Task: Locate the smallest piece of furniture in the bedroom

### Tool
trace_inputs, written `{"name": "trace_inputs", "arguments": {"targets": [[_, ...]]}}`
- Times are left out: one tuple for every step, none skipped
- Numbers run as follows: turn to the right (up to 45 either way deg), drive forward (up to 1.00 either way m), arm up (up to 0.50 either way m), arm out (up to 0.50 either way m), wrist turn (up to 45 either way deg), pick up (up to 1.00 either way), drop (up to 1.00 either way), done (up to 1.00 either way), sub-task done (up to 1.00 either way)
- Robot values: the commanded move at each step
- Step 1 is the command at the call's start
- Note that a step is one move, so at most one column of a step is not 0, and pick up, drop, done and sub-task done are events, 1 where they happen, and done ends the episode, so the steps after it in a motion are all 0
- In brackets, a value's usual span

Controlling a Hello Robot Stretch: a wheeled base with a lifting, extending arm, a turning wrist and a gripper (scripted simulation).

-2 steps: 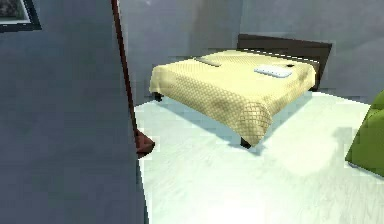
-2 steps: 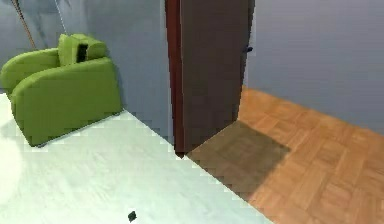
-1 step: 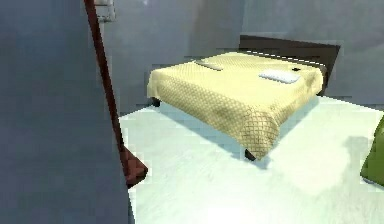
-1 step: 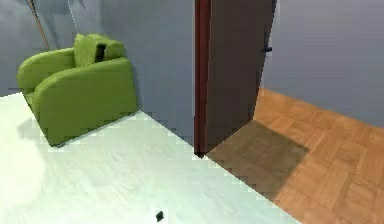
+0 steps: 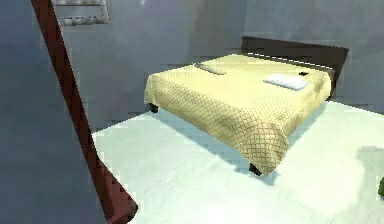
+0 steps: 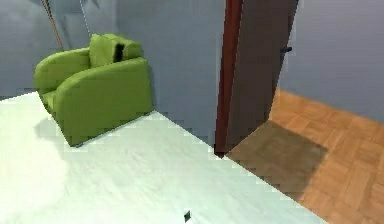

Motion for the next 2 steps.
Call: {"name": "trace_inputs", "arguments": {"targets": [[45.0,0.00,0.00,0.00,0.0,0.00,0.00,0.00,0.00],[21.0,0.00,0.00,0.00,0.0,0.00,0.00,0.00,0.00]]}}
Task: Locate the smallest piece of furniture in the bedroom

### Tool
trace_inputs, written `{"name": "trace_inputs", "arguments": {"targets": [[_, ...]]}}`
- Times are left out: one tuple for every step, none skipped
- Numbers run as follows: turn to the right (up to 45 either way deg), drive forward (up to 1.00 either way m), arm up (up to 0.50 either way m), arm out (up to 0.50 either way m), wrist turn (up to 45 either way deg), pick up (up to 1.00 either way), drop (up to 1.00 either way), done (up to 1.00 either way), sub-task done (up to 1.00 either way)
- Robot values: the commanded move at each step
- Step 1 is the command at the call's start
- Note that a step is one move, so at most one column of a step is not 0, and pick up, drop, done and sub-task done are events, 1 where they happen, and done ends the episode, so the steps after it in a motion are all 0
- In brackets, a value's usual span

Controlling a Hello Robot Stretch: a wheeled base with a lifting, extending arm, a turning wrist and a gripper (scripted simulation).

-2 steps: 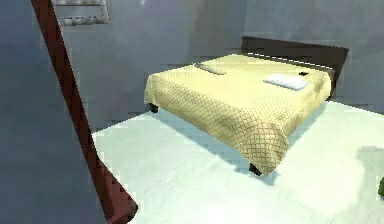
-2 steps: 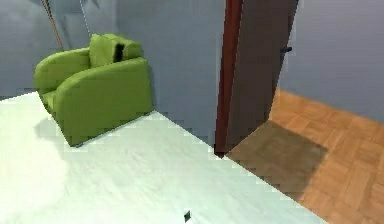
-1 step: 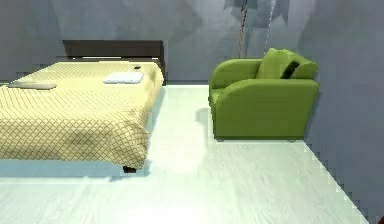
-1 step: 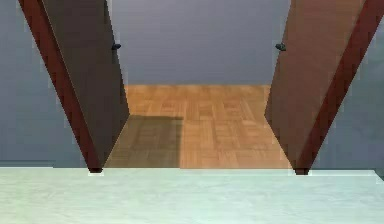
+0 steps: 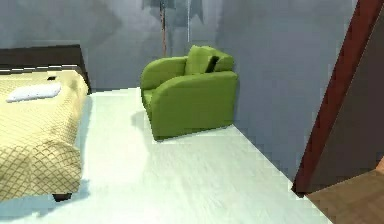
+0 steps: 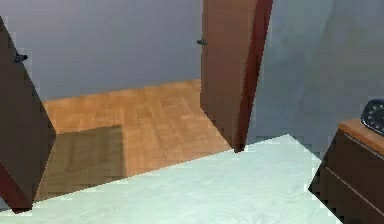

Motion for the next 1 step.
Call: {"name": "trace_inputs", "arguments": {"targets": [[0.0,0.80,0.00,0.00,0.0,0.00,0.00,0.00,0.00]]}}
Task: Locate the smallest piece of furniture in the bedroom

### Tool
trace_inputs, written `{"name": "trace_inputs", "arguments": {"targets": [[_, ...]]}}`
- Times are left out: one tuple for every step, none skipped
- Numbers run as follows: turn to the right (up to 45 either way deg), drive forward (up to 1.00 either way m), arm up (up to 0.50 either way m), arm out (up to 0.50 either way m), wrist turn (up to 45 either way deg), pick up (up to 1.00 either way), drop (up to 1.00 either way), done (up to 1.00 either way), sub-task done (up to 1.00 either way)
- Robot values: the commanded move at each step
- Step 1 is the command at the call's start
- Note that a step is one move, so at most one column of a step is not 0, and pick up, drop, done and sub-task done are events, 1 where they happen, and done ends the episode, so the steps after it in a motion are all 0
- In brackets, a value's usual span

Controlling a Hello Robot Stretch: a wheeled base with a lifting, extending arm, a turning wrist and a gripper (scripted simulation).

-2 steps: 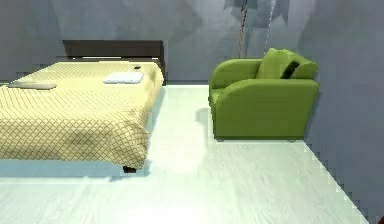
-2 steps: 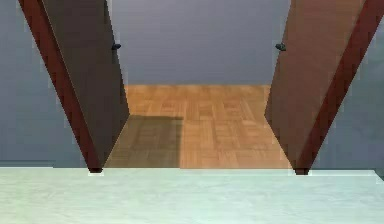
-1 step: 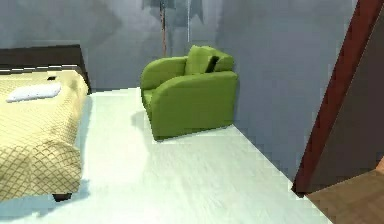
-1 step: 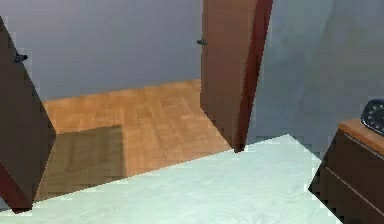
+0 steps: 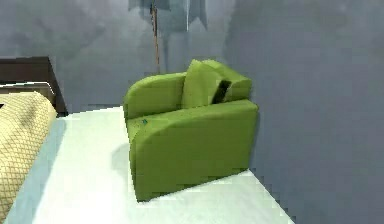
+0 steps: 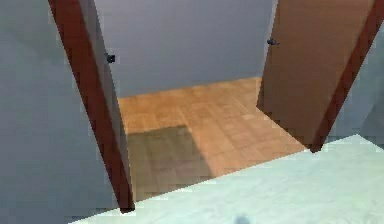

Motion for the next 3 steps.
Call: {"name": "trace_inputs", "arguments": {"targets": [[21.0,0.00,0.00,0.00,0.0,0.00,0.00,0.00,0.00],[0.0,0.75,0.00,0.00,0.0,0.00,0.00,0.00,0.00],[-45.0,0.00,0.00,0.00,0.0,0.00,0.00,0.00,0.00]]}}
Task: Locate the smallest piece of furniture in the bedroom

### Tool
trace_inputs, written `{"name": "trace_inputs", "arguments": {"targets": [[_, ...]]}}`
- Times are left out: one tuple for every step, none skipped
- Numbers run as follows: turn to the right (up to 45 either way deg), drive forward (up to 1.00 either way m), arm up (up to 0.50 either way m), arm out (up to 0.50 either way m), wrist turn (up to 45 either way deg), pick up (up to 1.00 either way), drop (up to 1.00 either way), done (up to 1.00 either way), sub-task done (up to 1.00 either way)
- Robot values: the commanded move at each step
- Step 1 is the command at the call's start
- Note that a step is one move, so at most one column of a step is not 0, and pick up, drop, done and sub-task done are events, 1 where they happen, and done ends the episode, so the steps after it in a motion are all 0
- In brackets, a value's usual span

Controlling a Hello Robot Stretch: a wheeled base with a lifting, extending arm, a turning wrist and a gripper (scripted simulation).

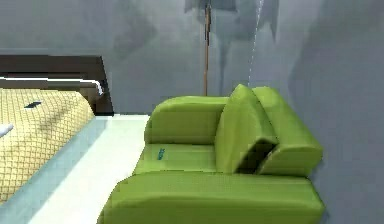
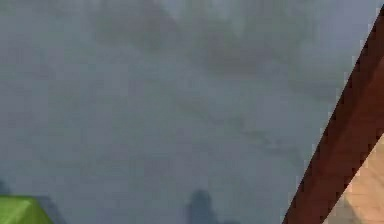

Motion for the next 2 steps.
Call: {"name": "trace_inputs", "arguments": {"targets": [[-45.0,0.00,0.00,0.00,0.0,0.00,0.00,0.00,0.00],[-21.0,0.00,0.00,0.00,0.0,0.00,0.00,0.00,0.00]]}}
